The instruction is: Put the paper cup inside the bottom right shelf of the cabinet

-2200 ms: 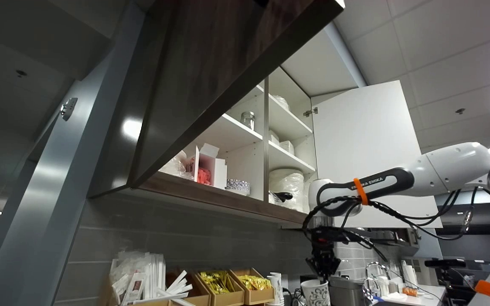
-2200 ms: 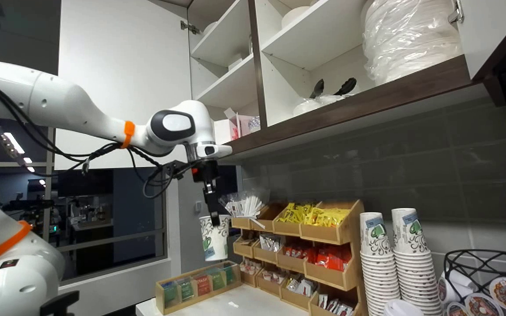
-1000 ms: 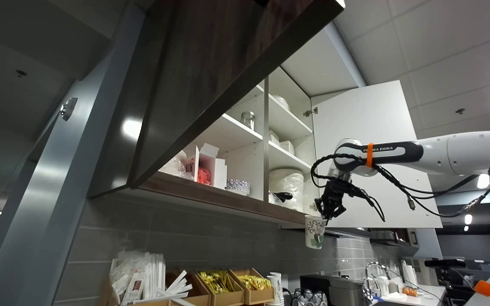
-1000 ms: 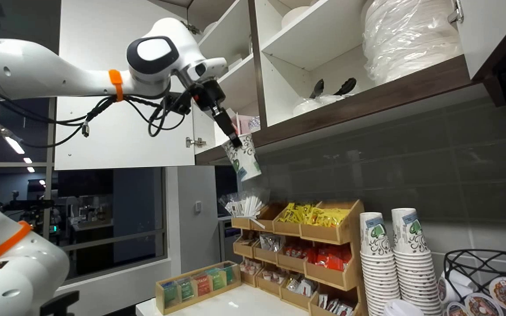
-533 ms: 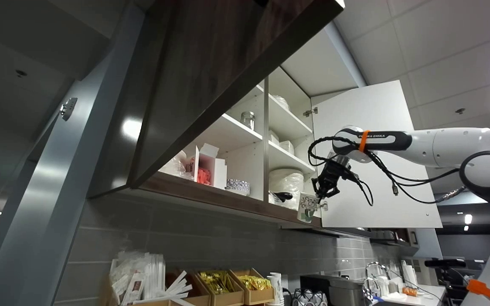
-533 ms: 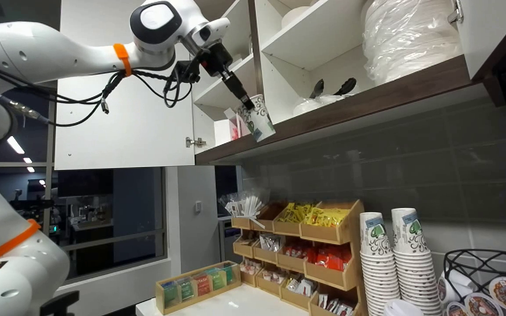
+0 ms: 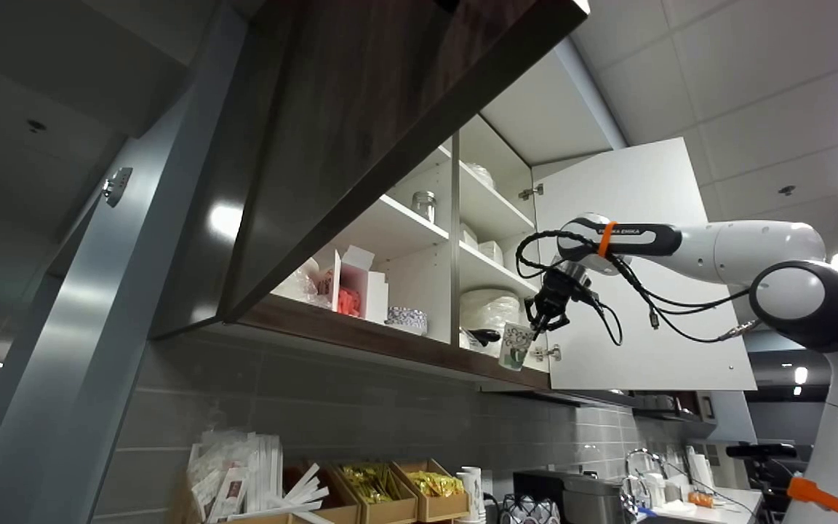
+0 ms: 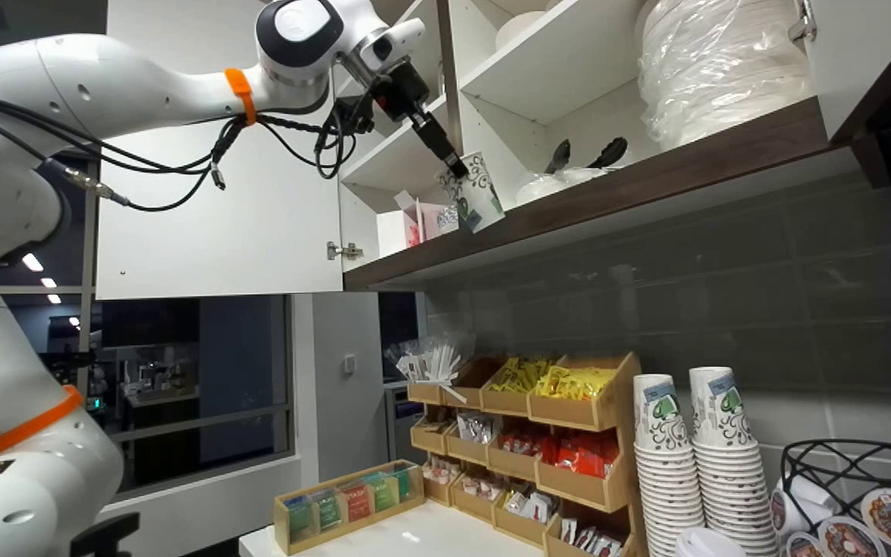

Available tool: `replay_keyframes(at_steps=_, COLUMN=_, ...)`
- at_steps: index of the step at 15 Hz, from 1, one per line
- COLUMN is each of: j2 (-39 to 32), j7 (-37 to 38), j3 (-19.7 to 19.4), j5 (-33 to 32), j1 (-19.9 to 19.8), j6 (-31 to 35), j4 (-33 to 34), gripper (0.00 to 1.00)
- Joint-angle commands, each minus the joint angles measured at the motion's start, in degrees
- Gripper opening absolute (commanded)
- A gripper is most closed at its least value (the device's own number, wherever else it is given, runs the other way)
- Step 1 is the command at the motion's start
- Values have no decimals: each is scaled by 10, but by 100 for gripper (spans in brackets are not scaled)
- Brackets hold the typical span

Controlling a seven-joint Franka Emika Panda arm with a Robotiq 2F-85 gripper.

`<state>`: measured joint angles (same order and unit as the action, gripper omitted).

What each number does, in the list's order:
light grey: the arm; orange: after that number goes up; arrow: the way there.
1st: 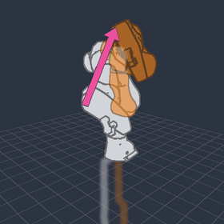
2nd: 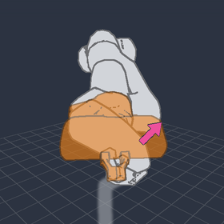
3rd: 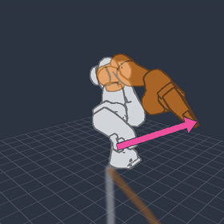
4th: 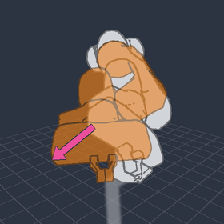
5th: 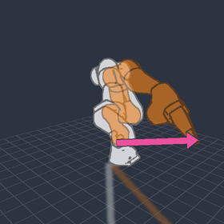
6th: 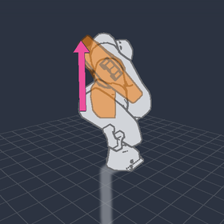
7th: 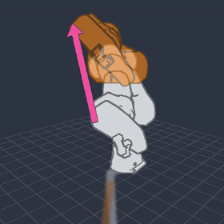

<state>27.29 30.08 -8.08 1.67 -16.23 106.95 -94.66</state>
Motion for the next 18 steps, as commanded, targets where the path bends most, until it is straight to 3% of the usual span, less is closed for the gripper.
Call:
replay_keyframes(at_steps=1, j2=-37, j7=11, j3=-15, j5=26, j1=4, j6=-16, j4=74, gripper=1)
replay_keyframes(at_steps=10, j2=-161, j7=-24, j3=-47, j5=82, j1=28, j6=-50, j4=248, gripper=1)
replay_keyframes(at_steps=17, j2=-247, j7=-60, j3=-60, j5=133, j1=34, j6=-162, j4=378, gripper=1)
replay_keyframes(at_steps=18, j2=-258, j7=-58, j3=-59, j5=129, j1=32, j6=-164, j4=392, gripper=10)
